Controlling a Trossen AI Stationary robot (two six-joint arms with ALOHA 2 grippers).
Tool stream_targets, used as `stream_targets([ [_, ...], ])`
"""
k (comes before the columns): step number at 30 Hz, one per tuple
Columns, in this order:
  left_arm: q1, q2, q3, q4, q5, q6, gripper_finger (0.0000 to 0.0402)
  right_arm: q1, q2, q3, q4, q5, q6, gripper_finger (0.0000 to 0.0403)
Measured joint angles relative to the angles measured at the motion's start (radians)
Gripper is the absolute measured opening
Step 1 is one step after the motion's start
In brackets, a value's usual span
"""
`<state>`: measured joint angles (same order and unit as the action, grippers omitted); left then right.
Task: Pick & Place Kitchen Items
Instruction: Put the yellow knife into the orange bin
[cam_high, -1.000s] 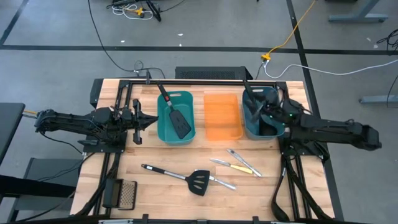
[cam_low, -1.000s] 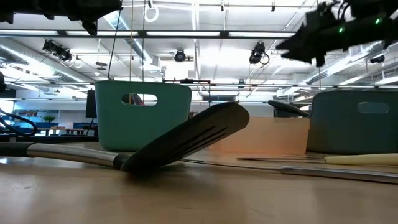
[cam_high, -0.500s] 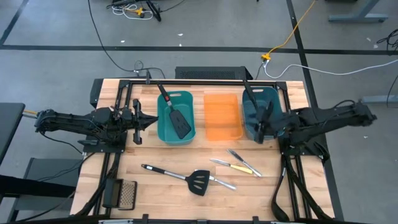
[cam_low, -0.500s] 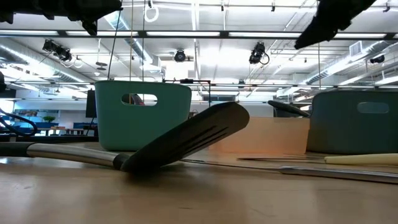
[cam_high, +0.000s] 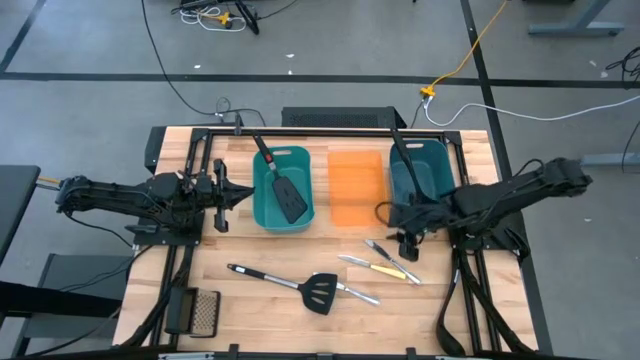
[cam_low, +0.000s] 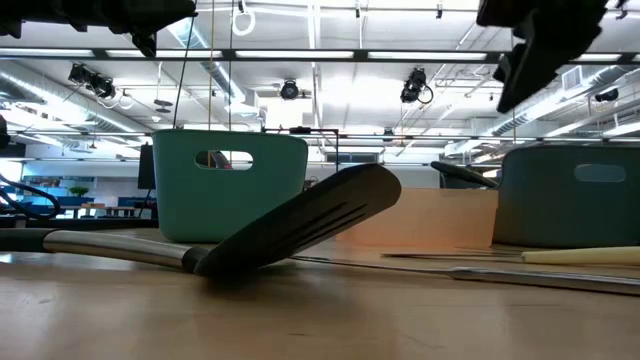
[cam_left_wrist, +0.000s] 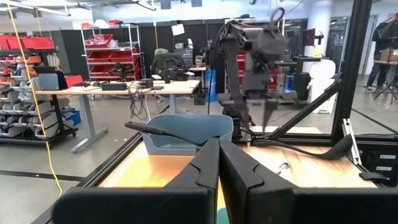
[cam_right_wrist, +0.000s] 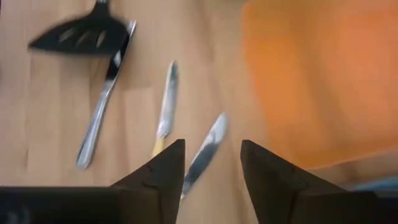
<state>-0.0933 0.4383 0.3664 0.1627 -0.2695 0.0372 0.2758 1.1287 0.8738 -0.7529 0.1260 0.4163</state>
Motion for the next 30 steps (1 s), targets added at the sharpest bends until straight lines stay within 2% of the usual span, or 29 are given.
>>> stream_targets([
  [6,0.0,0.0,0.0,0.0,0.0,-0.006,0.0014,0.046,0.146,0.0,0.013,-0.117,0.021,0.0187],
  [9,0.0,0.0,0.0,0.0,0.0,-0.007,0.0014,0.082,0.212,0.0,0.037,-0.131,0.03,0.0192],
  [16,0.0,0.0,0.0,0.0,0.0,-0.007,0.0014,0.15,0.329,0.0,0.046,-0.117,0.09,0.0193],
  [24,0.0,0.0,0.0,0.0,0.0,-0.006,0.0014,0.177,0.412,0.0,0.063,-0.1,0.135,0.0193],
  [30,0.0,0.0,0.0,-0.002,0.0,-0.007,0.0014,0.197,0.456,0.0,0.08,-0.03,0.155,0.0193],
])
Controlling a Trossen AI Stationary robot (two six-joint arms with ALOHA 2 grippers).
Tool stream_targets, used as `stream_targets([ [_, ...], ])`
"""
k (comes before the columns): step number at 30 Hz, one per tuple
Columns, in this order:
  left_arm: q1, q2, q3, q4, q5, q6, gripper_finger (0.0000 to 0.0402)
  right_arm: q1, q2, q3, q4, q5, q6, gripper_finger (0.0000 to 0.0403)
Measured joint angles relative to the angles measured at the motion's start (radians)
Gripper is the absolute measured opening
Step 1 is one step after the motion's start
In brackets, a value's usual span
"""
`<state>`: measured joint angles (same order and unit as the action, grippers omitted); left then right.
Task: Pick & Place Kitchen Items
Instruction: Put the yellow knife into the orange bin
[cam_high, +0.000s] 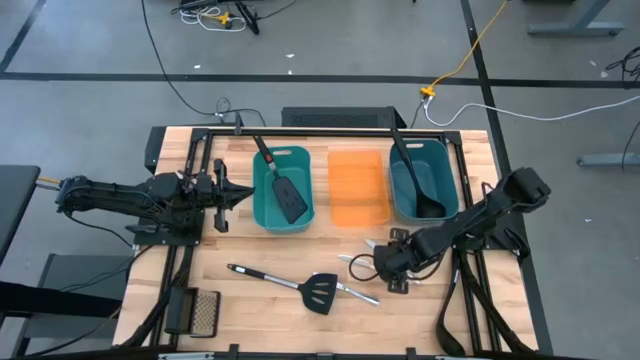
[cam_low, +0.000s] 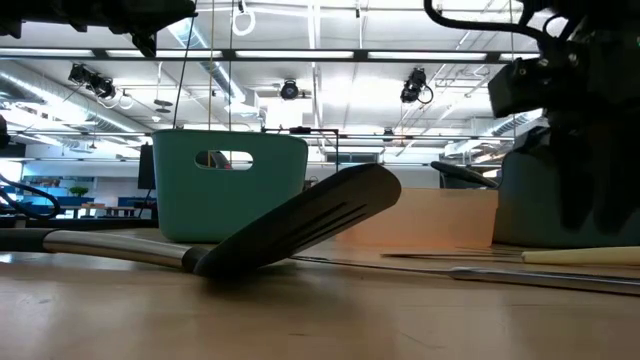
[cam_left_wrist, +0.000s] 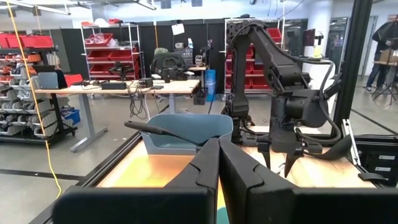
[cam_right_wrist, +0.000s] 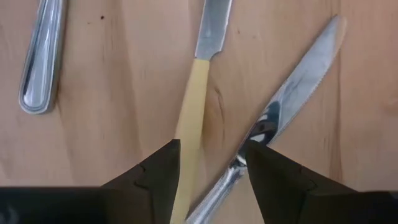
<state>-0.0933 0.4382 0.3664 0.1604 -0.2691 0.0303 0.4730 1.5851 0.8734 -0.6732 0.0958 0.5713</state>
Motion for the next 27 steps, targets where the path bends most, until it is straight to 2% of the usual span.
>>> stream_targets([
  [8,0.0,0.0,0.0,-0.001,0.0,0.001,0.0014,0.032,0.039,0.0,0.016,-0.049,0.018,0.018],
  [18,0.0,0.0,0.0,-0.001,0.0,0.002,0.0014,0.056,0.075,0.0,0.055,-0.037,0.023,0.0146],
  [27,0.0,0.0,0.0,-0.001,0.0,0.0,0.0014,0.056,0.126,0.003,0.077,-0.045,0.033,0.0134],
])
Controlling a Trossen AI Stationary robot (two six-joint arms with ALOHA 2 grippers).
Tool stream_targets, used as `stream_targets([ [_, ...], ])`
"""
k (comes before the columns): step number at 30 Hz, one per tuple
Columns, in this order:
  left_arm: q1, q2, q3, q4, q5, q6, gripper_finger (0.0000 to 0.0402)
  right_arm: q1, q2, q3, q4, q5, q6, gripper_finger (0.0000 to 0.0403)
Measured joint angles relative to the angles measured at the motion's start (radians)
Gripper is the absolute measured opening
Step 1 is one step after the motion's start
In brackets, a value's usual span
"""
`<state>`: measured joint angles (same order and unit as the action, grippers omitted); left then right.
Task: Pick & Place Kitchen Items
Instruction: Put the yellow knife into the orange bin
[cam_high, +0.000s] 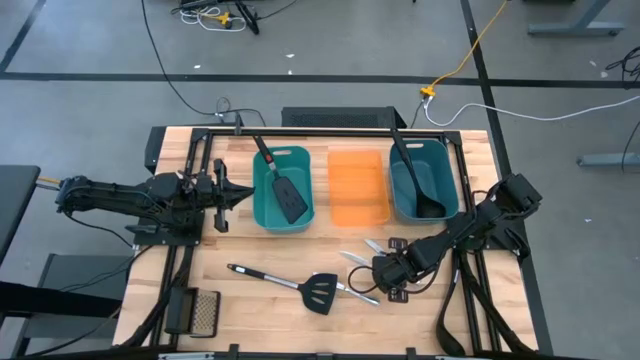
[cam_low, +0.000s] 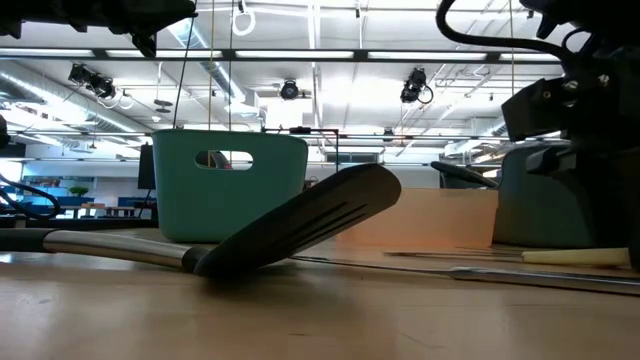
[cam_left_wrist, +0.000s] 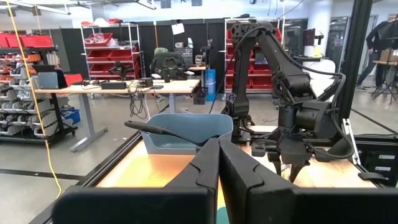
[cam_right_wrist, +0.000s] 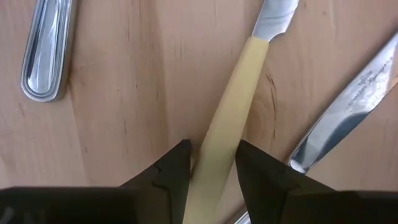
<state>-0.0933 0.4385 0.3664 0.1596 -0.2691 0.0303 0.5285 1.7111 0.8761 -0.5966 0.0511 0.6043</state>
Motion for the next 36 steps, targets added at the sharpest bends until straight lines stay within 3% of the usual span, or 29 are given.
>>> stream_targets([
  [4,0.0,0.0,0.0,0.0,0.0,0.0,0.0014,0.0,0.001,0.0,0.0,-0.001,0.004,0.0124],
  [9,0.0,0.0,0.0,0.0,0.0,0.0,0.0014,0.0,0.002,-0.001,0.003,-0.004,0.005,0.008],
  [19,0.0,0.0,0.0,0.0,0.0,-0.001,0.0014,0.0,-0.061,-0.009,-0.032,0.046,-0.006,0.0079],
  [29,0.0,0.0,0.0,0.001,0.0,-0.019,0.0014,-0.04,-0.362,-0.097,0.035,0.202,-0.124,0.0079],
  [36,0.0,0.0,0.0,0.001,0.0,-0.019,0.0014,-0.086,-0.663,-0.348,0.396,0.204,-0.217,0.0079],
])
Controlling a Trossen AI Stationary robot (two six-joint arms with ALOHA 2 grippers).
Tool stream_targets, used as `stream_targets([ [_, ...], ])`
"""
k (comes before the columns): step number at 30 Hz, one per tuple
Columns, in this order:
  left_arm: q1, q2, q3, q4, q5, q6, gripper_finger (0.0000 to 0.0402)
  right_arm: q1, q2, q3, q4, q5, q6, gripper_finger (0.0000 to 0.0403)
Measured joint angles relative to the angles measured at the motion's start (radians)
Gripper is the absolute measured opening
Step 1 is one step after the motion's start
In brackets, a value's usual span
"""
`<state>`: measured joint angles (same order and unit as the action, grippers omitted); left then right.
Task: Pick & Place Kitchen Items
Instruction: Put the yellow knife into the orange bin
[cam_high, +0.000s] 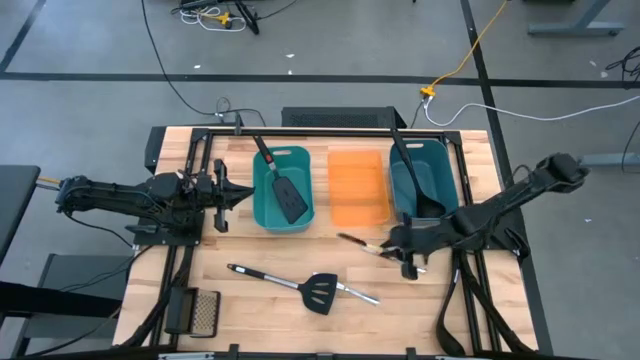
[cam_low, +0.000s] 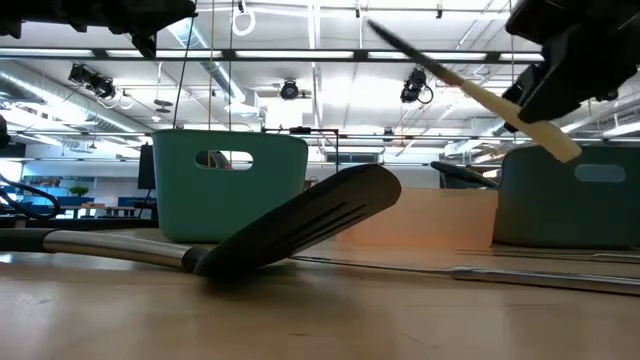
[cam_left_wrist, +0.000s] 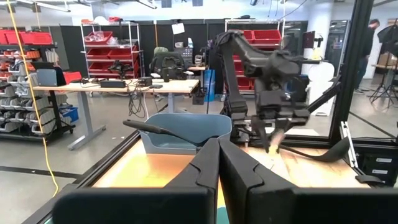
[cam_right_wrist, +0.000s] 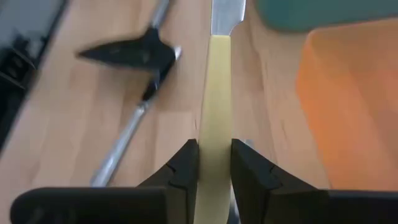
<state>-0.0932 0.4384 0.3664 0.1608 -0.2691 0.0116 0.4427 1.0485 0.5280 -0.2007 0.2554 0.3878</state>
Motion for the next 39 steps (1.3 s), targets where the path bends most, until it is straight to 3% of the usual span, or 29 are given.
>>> stream_targets([
  [8,0.0,0.0,0.0,0.0,0.0,0.0,0.0014,-0.039,-0.327,-0.289,0.331,0.08,-0.073,0.0079],
  [14,0.0,0.0,0.0,0.0,-0.002,0.001,0.0014,-0.079,-0.509,-0.368,0.333,0.111,-0.113,0.0079],
  [25,0.0,0.0,0.0,0.0,-0.012,0.001,0.0014,-0.127,-0.662,-0.437,0.327,0.111,-0.14,0.0079],
  [32,0.0,0.0,0.0,0.0,-0.012,0.002,0.0014,-0.159,-0.645,-0.289,0.244,0.198,-0.158,0.0079],
  [36,0.0,0.0,0.0,0.0,-0.012,0.002,0.0014,-0.205,-0.534,-0.113,0.014,0.266,-0.134,0.0079],
  [39,0.0,0.0,0.0,0.0,-0.012,0.003,0.0014,-0.258,-0.404,0.015,-0.095,0.244,-0.107,0.0079],
])
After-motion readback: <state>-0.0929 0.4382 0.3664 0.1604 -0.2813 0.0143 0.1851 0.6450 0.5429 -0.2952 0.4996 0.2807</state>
